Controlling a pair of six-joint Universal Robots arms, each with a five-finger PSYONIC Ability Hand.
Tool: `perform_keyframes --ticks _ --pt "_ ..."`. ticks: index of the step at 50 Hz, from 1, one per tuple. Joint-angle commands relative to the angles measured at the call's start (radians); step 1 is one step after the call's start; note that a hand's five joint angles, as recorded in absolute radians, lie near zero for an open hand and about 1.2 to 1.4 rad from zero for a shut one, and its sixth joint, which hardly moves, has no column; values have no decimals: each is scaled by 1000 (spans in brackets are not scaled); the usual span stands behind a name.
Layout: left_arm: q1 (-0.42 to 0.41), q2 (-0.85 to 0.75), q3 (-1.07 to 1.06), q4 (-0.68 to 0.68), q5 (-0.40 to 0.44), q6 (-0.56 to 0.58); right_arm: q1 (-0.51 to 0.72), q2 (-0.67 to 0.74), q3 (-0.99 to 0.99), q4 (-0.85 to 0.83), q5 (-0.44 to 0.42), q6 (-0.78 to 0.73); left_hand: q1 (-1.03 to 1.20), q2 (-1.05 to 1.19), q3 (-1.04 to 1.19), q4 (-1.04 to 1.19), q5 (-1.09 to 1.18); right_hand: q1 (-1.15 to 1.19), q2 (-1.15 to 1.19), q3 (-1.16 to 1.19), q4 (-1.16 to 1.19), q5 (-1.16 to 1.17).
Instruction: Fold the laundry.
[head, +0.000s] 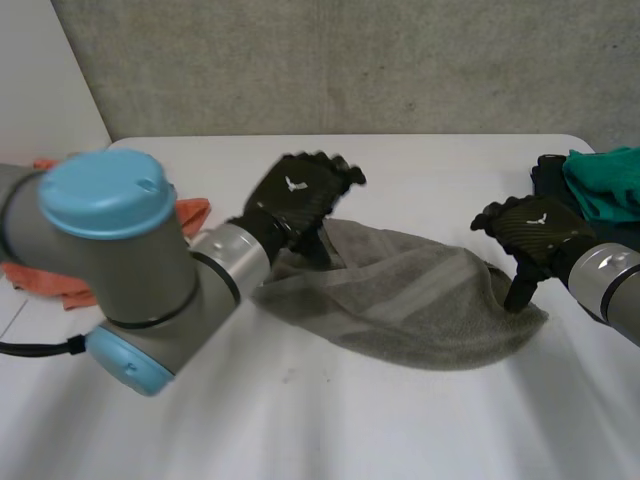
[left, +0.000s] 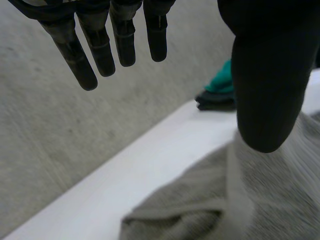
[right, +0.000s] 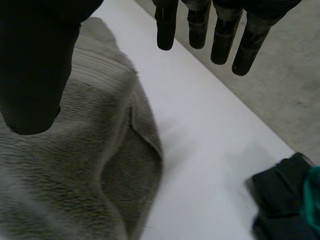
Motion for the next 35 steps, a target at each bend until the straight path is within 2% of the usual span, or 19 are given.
perform_keyframes --ticks 1,3,10,14,24,32,33,35 --pt "-52 -113 58 -54 -133 124 32 33 4 -79 -10 1 69 69 72 68 62 -38 -47 -37 -65 -63" --pt "-68 -125 61 -52 -161 136 44 85 -15 -103 16 4 60 60 63 59 54 -38 -47 -37 -65 -63" --pt "-114 -205 129 4 -133 132 58 136 -74 -109 168 12 48 48 51 47 42 -38 -47 -37 -65 -63" --pt "-152 -260 191 27 -101 133 56 134 -77 -108 191 2 51 51 54 50 45 -38 -47 -37 -65 -63" --pt "-201 -420 406 26 20 130 -11 131 -41 -105 177 2 86 86 89 85 80 -38 -47 -37 -65 -63" --pt "-212 -575 595 -25 25 132 -25 128 -5 -105 150 -1 318 318 321 317 312 -38 -47 -37 -65 -63" --pt "-212 -601 632 -37 25 133 -26 128 -4 -105 145 -1 460 461 463 460 454 -38 -47 -37 -65 -63" --pt "-212 -621 659 -48 25 133 -26 128 -4 -105 145 -1 596 597 599 596 590 -38 -47 -37 -65 -63"
